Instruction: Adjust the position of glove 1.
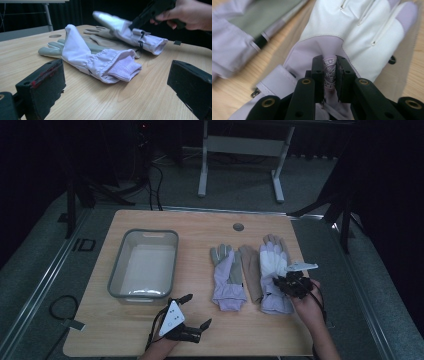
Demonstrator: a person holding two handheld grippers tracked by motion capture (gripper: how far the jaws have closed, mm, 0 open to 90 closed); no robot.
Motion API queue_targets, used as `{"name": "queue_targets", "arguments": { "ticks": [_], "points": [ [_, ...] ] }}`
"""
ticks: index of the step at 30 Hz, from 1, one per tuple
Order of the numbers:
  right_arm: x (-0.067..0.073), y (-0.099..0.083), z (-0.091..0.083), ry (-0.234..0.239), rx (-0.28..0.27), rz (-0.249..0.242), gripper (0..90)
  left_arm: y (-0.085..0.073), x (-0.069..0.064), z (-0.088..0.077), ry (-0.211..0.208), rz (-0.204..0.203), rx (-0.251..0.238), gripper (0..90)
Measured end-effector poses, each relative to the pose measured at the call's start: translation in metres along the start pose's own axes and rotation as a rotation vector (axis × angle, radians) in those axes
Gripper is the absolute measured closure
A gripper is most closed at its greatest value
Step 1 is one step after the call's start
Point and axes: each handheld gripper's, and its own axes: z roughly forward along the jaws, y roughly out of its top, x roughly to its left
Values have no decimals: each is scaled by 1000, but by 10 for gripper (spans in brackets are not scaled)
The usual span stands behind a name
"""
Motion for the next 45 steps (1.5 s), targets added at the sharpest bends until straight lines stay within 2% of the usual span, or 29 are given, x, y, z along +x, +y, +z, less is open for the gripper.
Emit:
{"name": "queue_targets", "arguments": {
  "ticks": [2, 5, 11, 14, 17, 19, 22, 25, 27, 31, 36, 45],
  "points": [
    [2, 6, -11, -19, -20, 9, 792, 0, 0, 0, 0, 0, 1, 16],
    [6, 17, -24, -33, -37, -4, 793, 0, 0, 0, 1, 0, 2, 16],
    [18, 50, -48, -19, -79, -23, 796, 0, 0, 0, 2, 2, 1, 16],
    [27, 64, -53, -16, -89, -45, 796, 0, 0, 0, 2, 5, 1, 16],
    [42, 82, -54, -9, -80, -83, 796, 0, 0, 0, 1, 7, 2, 16],
    [51, 90, -52, 14, -81, -87, 795, 0, 0, 0, 2, 7, 0, 16],
    [69, 102, -47, 45, -79, -95, 795, 0, 0, 0, 2, 3, 0, 16],
    [88, 109, -36, 49, -65, -108, 795, 0, 0, 0, 2, 5, -1, 16],
    [97, 111, -26, 70, -41, -106, 795, 0, -1, 0, 2, 6, -4, 16],
    [108, 114, -7, 71, 10, -110, 794, 0, 0, 0, 0, 5, 0, 16],
    [113, 113, 20, 69, 78, -111, 793, 0, -1, 0, 0, 5, -2, 16],
    [113, 105, 54, 71, 144, -94, 782, 0, -1, 0, 1, 2, -4, 16]
  ]
}}
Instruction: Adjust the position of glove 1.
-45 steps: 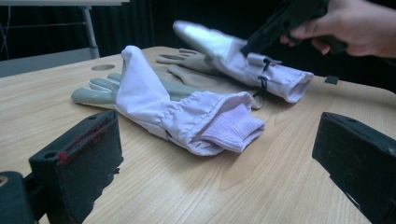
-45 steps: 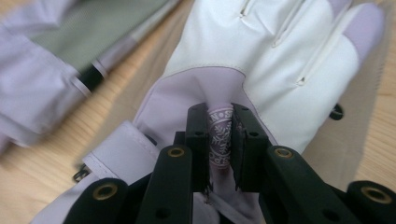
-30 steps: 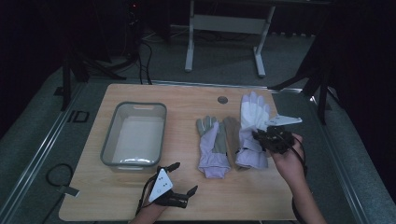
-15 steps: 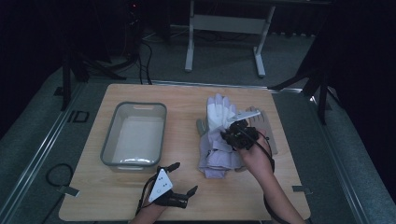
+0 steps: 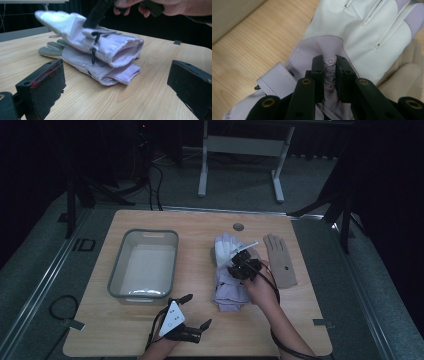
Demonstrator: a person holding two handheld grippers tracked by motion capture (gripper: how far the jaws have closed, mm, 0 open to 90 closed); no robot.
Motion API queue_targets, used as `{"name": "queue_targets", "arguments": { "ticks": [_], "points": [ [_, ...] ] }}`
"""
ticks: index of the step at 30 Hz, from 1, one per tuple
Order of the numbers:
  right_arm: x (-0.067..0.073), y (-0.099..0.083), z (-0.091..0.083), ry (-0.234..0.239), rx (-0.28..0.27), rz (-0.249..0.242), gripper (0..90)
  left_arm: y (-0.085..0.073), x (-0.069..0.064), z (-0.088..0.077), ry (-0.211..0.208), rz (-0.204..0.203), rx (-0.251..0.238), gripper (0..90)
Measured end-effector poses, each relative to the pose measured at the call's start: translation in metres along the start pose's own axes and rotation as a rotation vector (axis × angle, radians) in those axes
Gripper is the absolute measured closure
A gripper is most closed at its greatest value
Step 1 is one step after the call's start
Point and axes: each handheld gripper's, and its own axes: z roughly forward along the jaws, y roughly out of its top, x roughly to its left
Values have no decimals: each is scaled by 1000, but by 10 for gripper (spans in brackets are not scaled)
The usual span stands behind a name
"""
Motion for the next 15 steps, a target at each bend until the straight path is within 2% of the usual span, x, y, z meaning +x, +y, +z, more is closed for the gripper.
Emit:
{"name": "queue_targets", "arguments": {
  "ticks": [4, 12, 15],
  "points": [
    [3, -1, 14, -5, 24, -14, 768, 0, 0, 0, -1, 2, 3, 16],
    [1, -5, 29, 5, 55, -8, 736, 0, 1, 0, 6, -6, 2, 16],
    [-1, -7, 29, 14, 47, -19, 678, 0, 0, 0, 10, -3, 7, 16]
  ]
}}
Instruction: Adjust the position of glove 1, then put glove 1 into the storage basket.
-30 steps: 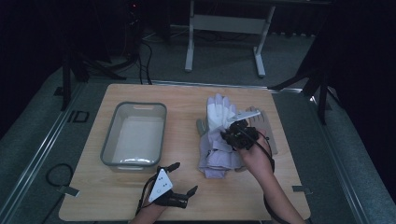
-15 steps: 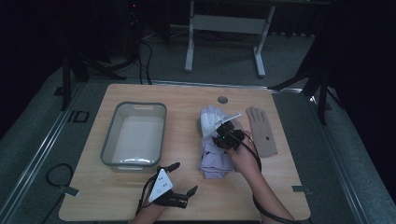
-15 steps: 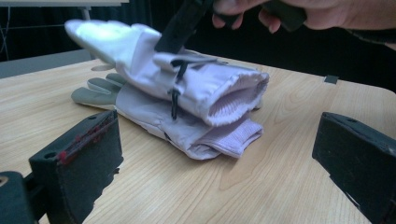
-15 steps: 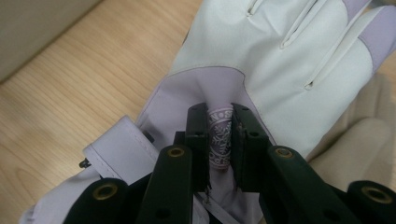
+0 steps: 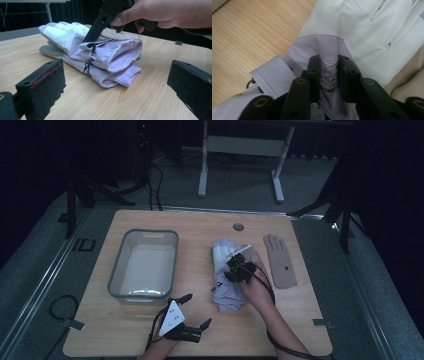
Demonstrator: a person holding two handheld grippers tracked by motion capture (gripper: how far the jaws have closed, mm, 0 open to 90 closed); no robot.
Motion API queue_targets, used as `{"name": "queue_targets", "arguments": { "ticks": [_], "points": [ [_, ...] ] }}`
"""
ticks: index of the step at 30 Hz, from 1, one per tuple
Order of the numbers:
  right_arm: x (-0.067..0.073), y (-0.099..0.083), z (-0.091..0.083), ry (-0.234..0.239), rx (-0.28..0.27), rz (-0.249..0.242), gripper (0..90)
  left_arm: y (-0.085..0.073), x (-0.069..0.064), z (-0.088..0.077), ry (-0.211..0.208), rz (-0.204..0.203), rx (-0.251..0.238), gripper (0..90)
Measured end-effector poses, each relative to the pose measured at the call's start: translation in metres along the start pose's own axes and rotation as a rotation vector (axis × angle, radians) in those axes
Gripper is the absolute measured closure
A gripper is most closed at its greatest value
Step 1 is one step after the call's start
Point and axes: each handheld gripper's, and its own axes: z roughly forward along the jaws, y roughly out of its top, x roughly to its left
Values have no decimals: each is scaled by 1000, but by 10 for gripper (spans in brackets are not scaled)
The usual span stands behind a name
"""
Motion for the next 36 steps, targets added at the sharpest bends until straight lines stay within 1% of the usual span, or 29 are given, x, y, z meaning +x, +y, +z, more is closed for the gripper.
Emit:
{"name": "queue_targets", "arguments": {
  "ticks": [1, 2, 4, 5, 7, 9, 10, 11, 12, 13, 14, 15, 17, 18, 19, 20, 23, 24, 25, 26, 27, 28, 30, 33, 34, 35, 36],
  "points": [
    [0, 0, -2, -3, -9, -8, 654, 0, 0, 0, 2, 1, 3, 16],
    [0, 0, -4, 1, -18, -14, 611, 0, 0, 1, 6, 0, 4, 16],
    [-1, -1, -9, 10, -45, -20, 498, 0, 0, 1, 12, -2, 5, 16],
    [-1, -2, -11, 13, -63, -23, 460, 1, 0, 1, 17, -5, 12, 16],
    [-4, -3, -18, 20, -76, -15, 418, 1, 0, 2, 19, -13, 19, 16],
    [-7, -6, -24, 38, -110, -13, 321, 1, 1, 2, 30, -24, 27, 17],
    [-8, -8, -27, 38, -128, -12, 297, 1, 1, 3, 44, -25, 32, 17],
    [-9, -10, -31, 47, -150, -9, 253, 2, 1, 4, 55, -21, 54, 17],
    [-11, -14, -35, 67, -176, -6, 169, 2, 1, 5, 55, -29, 56, 17],
    [-12, -16, -38, 68, -203, 0, 150, 3, 1, 5, 53, -36, 54, 17],
    [-13, -17, -40, 74, -208, -13, 132, 5, 1, 5, 51, -39, 53, 17],
    [-14, -19, -42, 75, -208, -22, 128, 7, 0, 6, 49, -40, 58, 17],
    [-15, -23, -46, 72, -242, -46, 129, 12, -1, 6, 33, -46, 51, 17],
    [-15, -23, -46, 72, -242, -46, 129, 12, -1, 6, 33, -46, 51, 17],
    [-16, -26, -48, 67, -256, -67, 130, 17, -2, 6, 23, -47, 47, 17],
    [-17, -30, -52, 48, -283, -77, 137, 19, -3, 6, 17, -48, 51, 17],
    [-23, -36, -60, 65, -331, -71, 146, 30, -3, 9, 13, -51, 54, 17],
    [-26, -37, -63, 76, -352, -74, 145, 34, -3, 11, 11, -46, 63, 17],
    [-28, -39, -65, 73, -378, -77, 144, 39, -3, 13, 19, -35, 74, 17],
    [-30, -41, -67, 67, -393, -76, 144, 44, -2, 15, 20, -26, 80, 17],
    [-32, -43, -69, 74, -406, -79, 144, 49, -1, 17, 21, -30, 82, 17],
    [-35, -44, -71, 78, -421, -77, 144, 54, 1, 19, 25, -30, 85, 17],
    [-40, -47, -75, 86, -437, -54, 144, 64, 4, 25, 34, -35, 99, 17],
    [-46, -50, -79, 73, -471, -22, 142, 77, 9, 35, 55, -42, 120, 17],
    [-48, -50, -79, 78, -476, -8, 141, 81, 11, 38, 61, -46, 123, 17],
    [-48, -50, -79, 78, -476, -8, 141, 81, 11, 38, 61, -46, 123, 17],
    [-49, -51, -79, 74, -485, 2, 141, 84, 13, 43, 64, -57, 122, 17]
  ]
}}
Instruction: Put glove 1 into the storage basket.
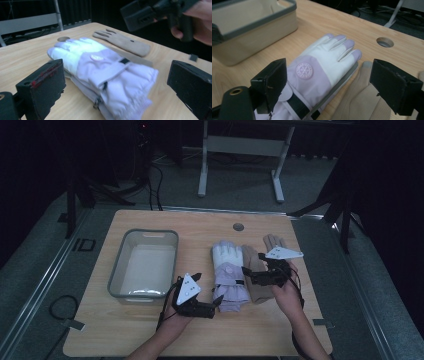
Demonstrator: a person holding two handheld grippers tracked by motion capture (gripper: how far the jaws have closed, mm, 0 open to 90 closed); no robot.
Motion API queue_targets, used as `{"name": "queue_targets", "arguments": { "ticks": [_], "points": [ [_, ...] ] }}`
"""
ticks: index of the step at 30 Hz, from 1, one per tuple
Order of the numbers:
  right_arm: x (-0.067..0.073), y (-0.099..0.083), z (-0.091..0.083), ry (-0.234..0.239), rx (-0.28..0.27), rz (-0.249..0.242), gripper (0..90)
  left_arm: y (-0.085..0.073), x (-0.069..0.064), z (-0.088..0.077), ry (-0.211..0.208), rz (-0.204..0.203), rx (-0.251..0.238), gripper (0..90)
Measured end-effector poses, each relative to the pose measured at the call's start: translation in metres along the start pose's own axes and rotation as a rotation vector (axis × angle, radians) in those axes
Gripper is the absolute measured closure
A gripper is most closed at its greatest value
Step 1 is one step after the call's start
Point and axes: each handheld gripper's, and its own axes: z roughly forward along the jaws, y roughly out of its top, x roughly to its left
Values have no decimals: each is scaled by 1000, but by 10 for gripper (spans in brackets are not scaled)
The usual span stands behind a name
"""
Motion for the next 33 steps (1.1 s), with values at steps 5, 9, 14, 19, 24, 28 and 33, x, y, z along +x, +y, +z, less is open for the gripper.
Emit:
{"name": "queue_targets", "arguments": {
  "ticks": [5, 9, 14, 19, 24, 28, 33],
  "points": [
    [-4, -3, 12, -17, 39, 131, 99, 5, 2, 21, 30, 3, 90, 59],
    [-5, -9, 25, 0, 34, 164, 96, 0, 4, 33, 49, -31, 160, 125],
    [-11, -20, 45, 17, 89, 237, 188, -9, 9, 47, 62, -113, 240, 224],
    [-18, -29, 62, 47, 159, 308, 331, -21, 13, 56, 71, -165, 315, 255],
    [-18, -40, 75, 51, 246, 378, 335, -31, 16, 59, 56, -212, 362, 268],
    [-16, -44, 80, 52, 296, 402, 334, -36, 18, 62, 53, -231, 386, 252],
    [-18, -50, 86, 112, 341, 455, 416, -43, 24, 64, 6, -279, 413, 224]
  ]
}}
